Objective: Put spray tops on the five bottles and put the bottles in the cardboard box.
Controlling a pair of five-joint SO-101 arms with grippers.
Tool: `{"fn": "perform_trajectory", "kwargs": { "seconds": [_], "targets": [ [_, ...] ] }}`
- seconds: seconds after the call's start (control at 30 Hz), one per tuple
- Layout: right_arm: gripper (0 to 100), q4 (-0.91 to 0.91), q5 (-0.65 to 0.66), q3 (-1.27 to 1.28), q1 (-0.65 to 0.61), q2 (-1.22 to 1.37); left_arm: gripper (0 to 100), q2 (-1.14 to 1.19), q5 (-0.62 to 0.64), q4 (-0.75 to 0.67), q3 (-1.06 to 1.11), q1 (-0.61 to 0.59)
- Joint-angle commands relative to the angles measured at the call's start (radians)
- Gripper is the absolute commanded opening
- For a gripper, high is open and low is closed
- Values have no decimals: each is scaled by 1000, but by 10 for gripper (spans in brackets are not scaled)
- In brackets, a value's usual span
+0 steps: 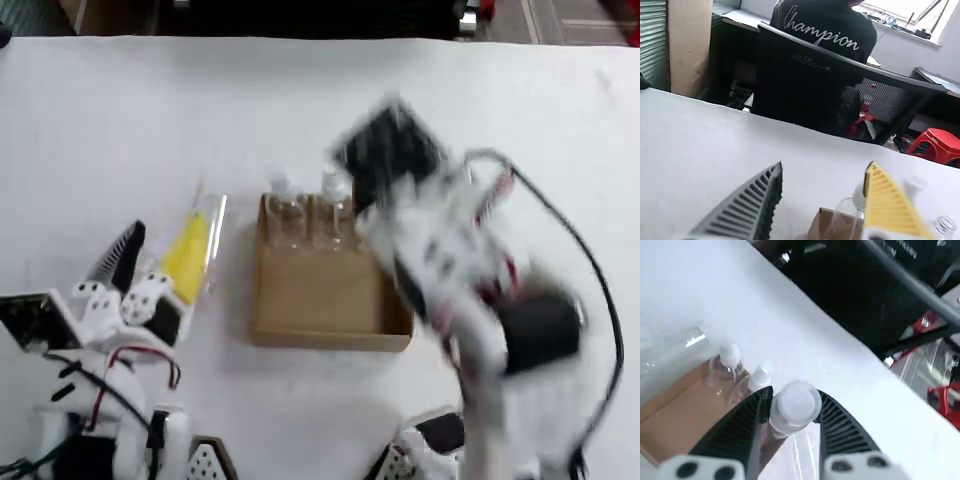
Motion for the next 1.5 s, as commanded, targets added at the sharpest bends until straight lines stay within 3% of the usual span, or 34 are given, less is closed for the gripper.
{"fn": "perform_trajectory", "kwargs": {
  "seconds": [0.0, 0.17, 0.67, 0.97, 1.47],
  "targets": [
    [16, 93, 12, -190, 81, 186, 255, 2, 2, -256, 146, -82],
    [17, 128, 12, -327, 117, 332, 251, 2, 2, -425, 259, -110],
    [17, 124, 2, -371, 42, 332, 211, 2, -5, -423, 261, -110],
    [17, 108, -25, -368, 56, 421, 208, 2, -6, -423, 265, -110],
    [17, 127, -26, -370, 45, 320, 210, 2, -6, -425, 265, -110]
  ]
}}
